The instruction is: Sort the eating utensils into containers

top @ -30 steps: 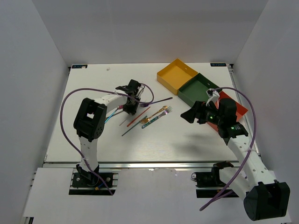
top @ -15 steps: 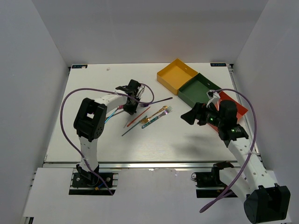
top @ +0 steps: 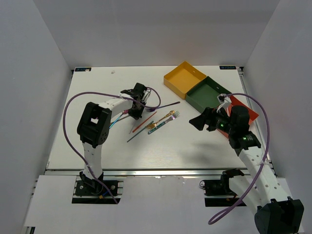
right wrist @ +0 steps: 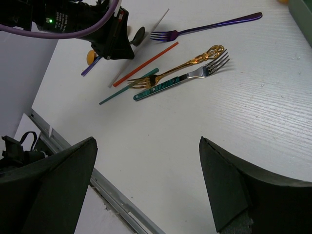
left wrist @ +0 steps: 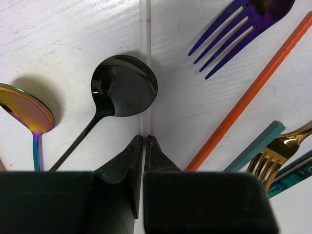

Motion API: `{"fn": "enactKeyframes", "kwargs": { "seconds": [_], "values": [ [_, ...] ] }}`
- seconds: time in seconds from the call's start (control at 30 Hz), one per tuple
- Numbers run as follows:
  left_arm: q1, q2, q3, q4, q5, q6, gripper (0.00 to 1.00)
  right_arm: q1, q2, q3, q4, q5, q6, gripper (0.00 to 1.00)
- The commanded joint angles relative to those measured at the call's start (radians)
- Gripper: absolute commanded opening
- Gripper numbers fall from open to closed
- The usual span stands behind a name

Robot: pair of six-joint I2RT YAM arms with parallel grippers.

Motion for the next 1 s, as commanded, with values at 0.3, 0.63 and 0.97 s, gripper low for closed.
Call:
{"fn": "enactKeyframes", "kwargs": {
  "seconds": [0.3, 0.63, 0.97],
  "values": [
    [0.003, -0.099, 0.044, -0.051, 0.064, 0.010, 0.00, 0.003, -0.019, 0.023, 0.002, 0.011, 0.031, 0.89],
    [-0.002, -0.147, 0.041, -0.080, 0.064, -0.010, 0.00, 0.005, -0.005, 0.034, 0.010, 0.001, 0.049, 0.89],
    [-0.041, -0.249, 0.036, -0.087, 0.159, -0.062, 0.00, 0.037, 0.090, 0.043, 0.212, -0.119, 0.149, 0.89]
  ]
}}
